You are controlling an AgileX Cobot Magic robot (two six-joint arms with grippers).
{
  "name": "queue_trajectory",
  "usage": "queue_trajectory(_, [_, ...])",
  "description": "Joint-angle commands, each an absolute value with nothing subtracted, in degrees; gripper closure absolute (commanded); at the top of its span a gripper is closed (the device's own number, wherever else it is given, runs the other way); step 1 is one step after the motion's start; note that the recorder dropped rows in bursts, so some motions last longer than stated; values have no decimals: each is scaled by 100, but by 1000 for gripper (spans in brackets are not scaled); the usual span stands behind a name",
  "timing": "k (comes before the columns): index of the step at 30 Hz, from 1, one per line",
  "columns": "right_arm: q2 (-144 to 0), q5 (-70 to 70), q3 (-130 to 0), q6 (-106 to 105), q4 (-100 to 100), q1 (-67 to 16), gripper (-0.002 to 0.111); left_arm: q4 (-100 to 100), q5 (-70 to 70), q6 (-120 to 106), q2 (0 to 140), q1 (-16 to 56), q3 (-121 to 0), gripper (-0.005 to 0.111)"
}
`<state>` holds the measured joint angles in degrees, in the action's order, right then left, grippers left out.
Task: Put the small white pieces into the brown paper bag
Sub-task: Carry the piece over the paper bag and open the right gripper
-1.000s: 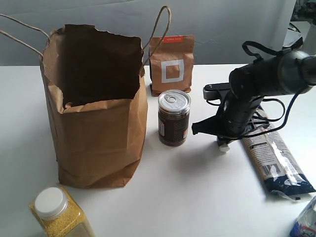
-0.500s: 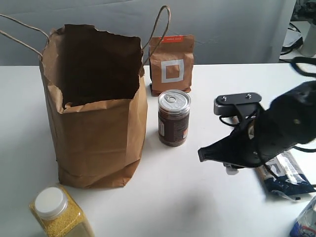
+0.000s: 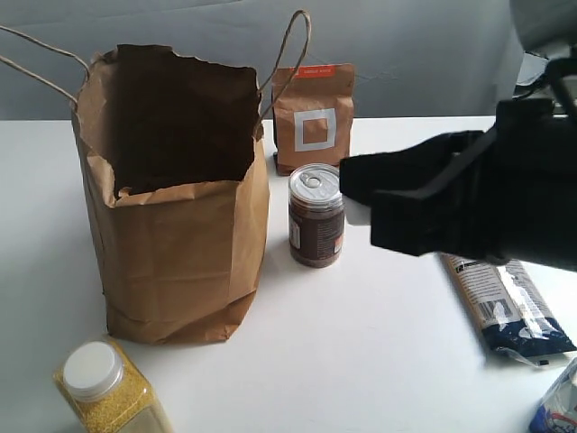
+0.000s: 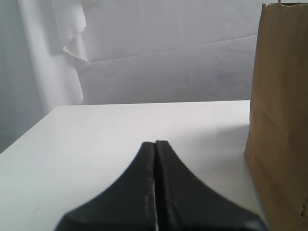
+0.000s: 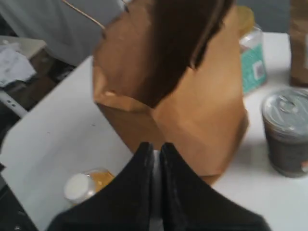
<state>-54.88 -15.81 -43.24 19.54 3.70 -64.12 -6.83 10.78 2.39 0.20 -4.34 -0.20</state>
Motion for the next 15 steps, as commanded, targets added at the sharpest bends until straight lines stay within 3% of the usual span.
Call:
queue_trajectory(1, [-5700,-1354,-4865,1819,457,-6892,108,-704,1050,261,0,-388,0,107])
queue_trajectory(15, [-8817,-2902,-8201,1629,-376,-7100,108,-704,1050,261,0,-388,0,107])
